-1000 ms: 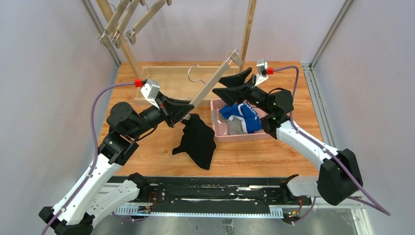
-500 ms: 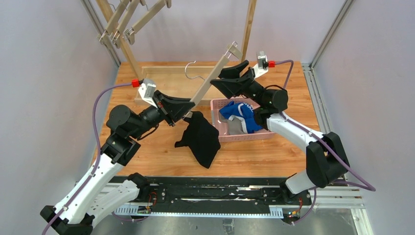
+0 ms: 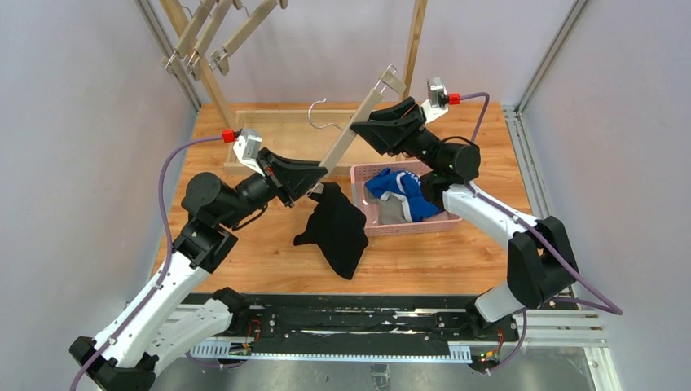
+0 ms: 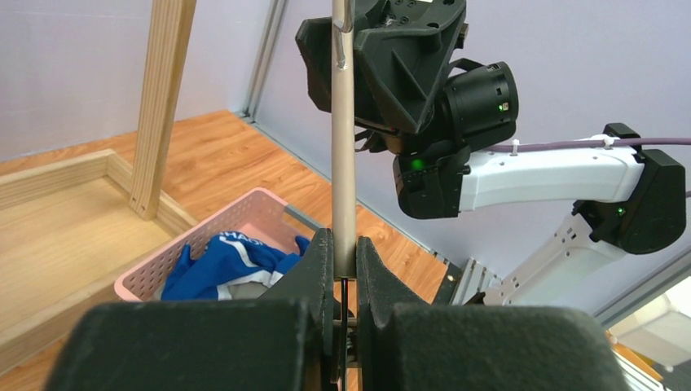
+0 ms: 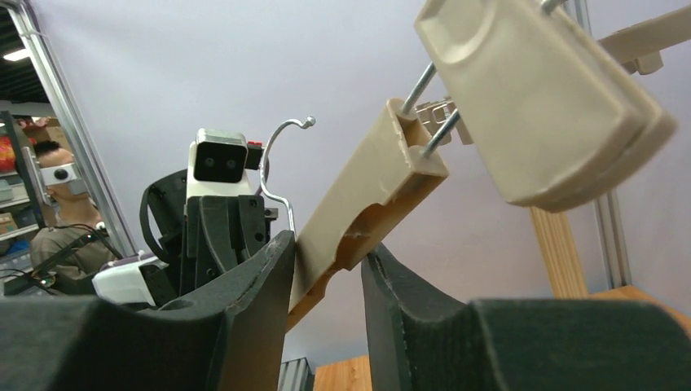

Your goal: Remove the underwear clipped to the hanger

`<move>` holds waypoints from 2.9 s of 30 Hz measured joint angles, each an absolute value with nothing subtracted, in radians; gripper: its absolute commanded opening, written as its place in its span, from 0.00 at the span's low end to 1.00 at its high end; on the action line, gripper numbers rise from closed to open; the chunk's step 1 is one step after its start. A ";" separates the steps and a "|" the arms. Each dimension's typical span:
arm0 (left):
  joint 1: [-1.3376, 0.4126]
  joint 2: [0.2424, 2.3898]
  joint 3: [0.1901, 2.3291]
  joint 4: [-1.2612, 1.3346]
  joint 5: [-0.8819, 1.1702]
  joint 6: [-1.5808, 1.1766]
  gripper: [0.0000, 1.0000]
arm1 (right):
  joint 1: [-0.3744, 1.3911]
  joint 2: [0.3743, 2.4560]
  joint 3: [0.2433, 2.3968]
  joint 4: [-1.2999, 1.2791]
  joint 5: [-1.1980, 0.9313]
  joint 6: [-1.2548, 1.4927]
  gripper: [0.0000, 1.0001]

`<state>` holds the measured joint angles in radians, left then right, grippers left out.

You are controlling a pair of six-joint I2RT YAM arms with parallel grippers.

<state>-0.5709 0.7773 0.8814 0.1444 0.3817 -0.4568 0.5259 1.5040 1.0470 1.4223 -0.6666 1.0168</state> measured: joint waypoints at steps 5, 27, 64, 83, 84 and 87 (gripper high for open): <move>-0.571 0.787 0.877 0.167 0.377 -0.461 0.00 | 0.526 1.524 1.079 1.445 -0.680 1.082 0.05; -0.572 0.791 0.847 0.177 0.325 -0.472 0.59 | 0.547 1.446 1.087 1.294 -0.739 0.981 0.01; -0.572 0.723 0.654 0.339 0.312 -0.405 0.04 | 0.548 1.412 1.061 1.280 -0.756 0.968 0.01; -0.572 0.706 0.651 0.374 0.327 -0.408 0.63 | 0.548 1.412 1.061 1.295 -0.761 0.999 0.00; -0.572 0.710 0.656 0.373 0.329 -0.405 0.63 | 0.548 1.412 1.061 1.298 -0.761 1.002 0.00; -0.572 0.746 0.692 0.378 0.346 -0.404 0.61 | 0.548 1.412 1.061 1.304 -0.763 1.010 0.01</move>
<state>-0.5716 0.7464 0.6918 0.3779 0.3462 -0.4038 0.5476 1.4117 1.0607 1.3045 -0.7628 1.0096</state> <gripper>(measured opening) 0.630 0.156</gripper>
